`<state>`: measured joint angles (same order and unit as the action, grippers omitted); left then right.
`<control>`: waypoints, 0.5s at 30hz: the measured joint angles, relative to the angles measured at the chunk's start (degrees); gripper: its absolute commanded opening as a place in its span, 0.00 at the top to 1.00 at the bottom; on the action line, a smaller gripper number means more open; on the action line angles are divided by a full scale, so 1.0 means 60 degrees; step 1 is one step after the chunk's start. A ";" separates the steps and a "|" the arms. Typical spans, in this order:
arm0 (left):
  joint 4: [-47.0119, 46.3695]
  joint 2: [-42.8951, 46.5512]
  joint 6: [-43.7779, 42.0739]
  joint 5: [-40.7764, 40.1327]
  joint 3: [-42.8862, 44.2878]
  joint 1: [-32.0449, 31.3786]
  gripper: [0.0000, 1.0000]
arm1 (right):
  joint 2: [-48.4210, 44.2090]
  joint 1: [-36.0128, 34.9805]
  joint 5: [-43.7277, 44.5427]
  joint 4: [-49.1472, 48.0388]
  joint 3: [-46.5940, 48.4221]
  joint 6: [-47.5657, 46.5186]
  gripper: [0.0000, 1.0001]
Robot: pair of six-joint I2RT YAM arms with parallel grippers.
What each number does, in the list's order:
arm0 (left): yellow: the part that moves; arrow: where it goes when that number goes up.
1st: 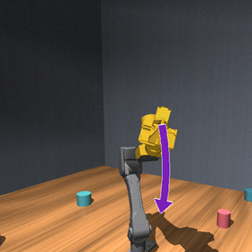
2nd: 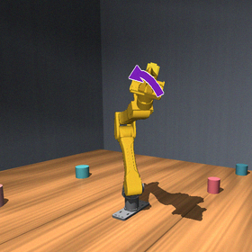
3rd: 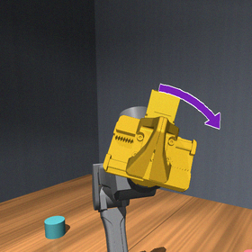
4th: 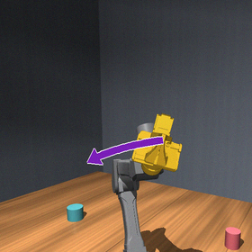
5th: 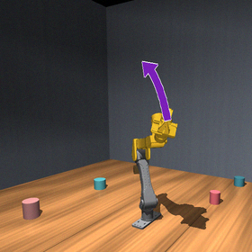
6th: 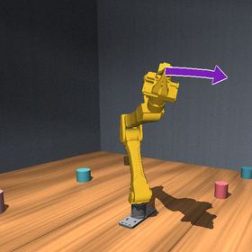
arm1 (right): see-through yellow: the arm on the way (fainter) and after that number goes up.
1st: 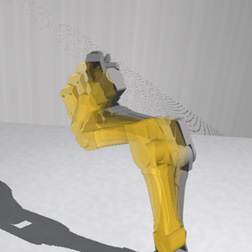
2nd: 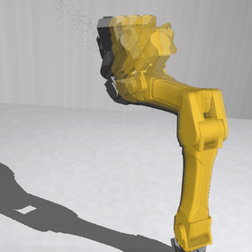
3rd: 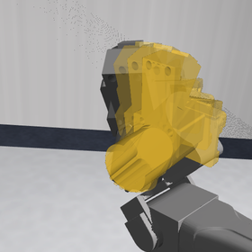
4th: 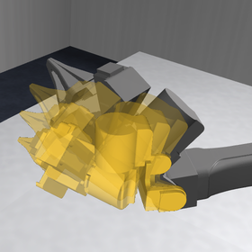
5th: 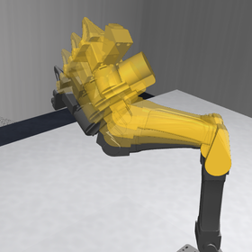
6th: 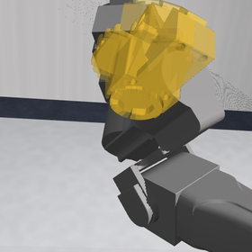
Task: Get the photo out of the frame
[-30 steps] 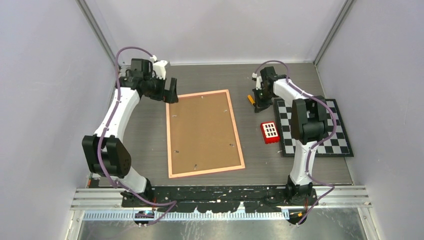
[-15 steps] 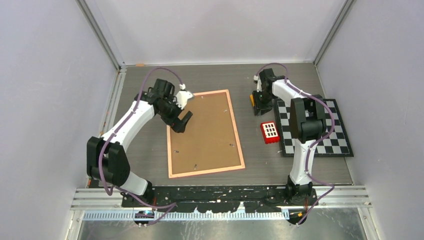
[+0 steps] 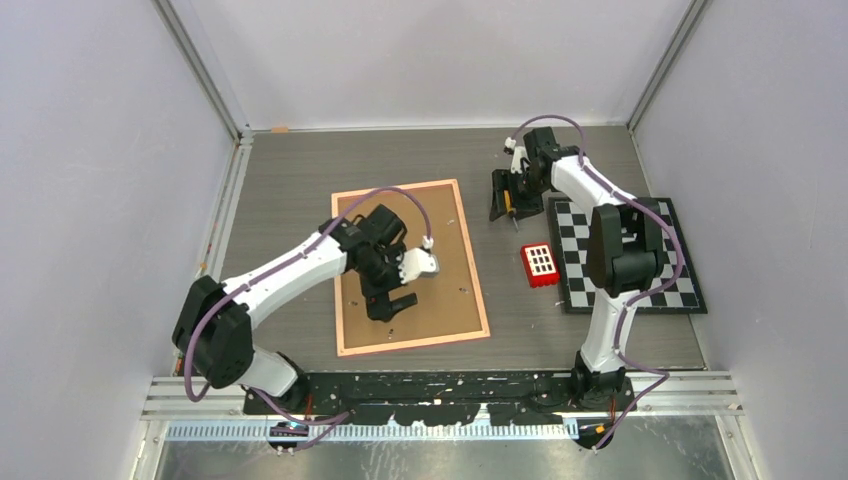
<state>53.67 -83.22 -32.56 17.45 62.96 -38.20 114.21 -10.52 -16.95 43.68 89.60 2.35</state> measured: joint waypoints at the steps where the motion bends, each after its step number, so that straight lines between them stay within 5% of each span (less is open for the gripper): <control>1: -0.0018 -0.0004 0.0018 0.0000 -0.0076 -0.0259 0.00 | -0.0117 -0.0007 -0.0178 -0.0062 -0.0051 0.0058 0.27; 15: -0.1406 -0.1100 0.1038 0.0386 -0.0776 -0.2463 0.00 | -0.0372 -0.0102 -0.0601 -0.0372 -0.0630 0.0215 0.20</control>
<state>45.23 -89.82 -26.33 19.77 58.30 -52.97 111.98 -11.14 -20.56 41.45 85.82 3.64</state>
